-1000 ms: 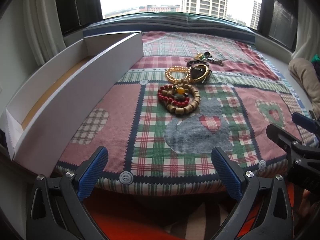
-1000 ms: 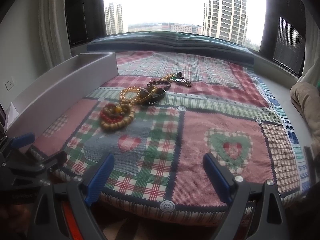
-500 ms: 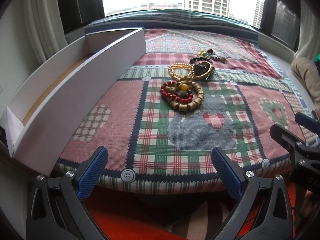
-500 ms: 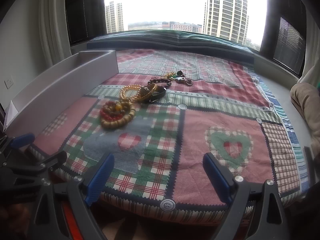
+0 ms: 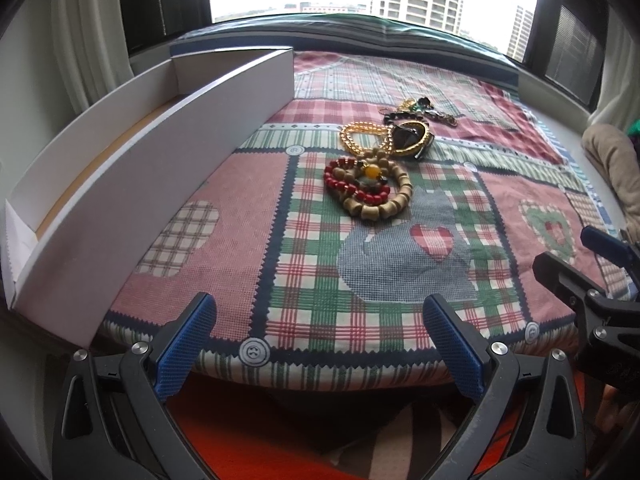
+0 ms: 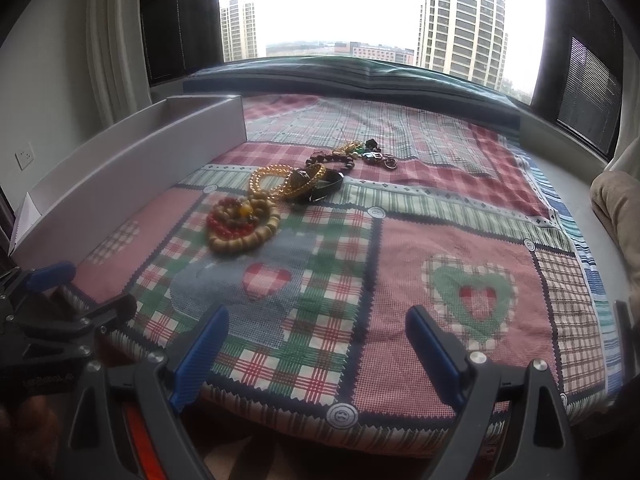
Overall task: Organize jewelry
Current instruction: 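Grasp the red bead bracelet with the amber bead using the right tool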
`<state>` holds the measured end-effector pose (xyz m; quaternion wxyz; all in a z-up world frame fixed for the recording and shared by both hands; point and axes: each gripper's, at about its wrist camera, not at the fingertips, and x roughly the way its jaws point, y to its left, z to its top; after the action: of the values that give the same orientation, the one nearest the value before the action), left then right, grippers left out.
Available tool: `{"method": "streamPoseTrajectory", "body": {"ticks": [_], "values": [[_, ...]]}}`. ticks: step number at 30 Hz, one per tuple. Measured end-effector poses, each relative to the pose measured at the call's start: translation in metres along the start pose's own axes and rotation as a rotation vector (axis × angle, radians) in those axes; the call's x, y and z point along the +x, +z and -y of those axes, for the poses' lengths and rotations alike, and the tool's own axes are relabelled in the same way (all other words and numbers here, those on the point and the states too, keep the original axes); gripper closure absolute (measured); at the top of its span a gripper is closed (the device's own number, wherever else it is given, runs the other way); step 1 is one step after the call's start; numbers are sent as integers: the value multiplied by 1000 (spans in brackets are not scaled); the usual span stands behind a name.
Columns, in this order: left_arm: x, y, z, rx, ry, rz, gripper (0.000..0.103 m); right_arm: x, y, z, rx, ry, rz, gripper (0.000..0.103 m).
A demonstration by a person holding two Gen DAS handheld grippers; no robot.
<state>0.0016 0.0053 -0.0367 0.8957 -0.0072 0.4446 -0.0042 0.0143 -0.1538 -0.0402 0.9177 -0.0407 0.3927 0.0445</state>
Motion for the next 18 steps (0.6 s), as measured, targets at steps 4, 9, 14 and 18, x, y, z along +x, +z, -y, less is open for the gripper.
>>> {"method": "streamPoseTrajectory", "body": {"ticks": [4, 9, 14, 18], "values": [[4, -1, -7, -17, 4, -14, 1, 8, 9, -3, -41, 68, 15, 11], [4, -2, -19, -63, -3, -21, 1, 48, 39, -5, -118, 151, 9, 12], [2, -5, -31, -103, 4, -20, 1, 110, 74, -22, -165, 275, -95, 59], [3, -7, -41, -127, 11, -27, 1, 147, 89, -45, -206, 323, -142, 70]]}}
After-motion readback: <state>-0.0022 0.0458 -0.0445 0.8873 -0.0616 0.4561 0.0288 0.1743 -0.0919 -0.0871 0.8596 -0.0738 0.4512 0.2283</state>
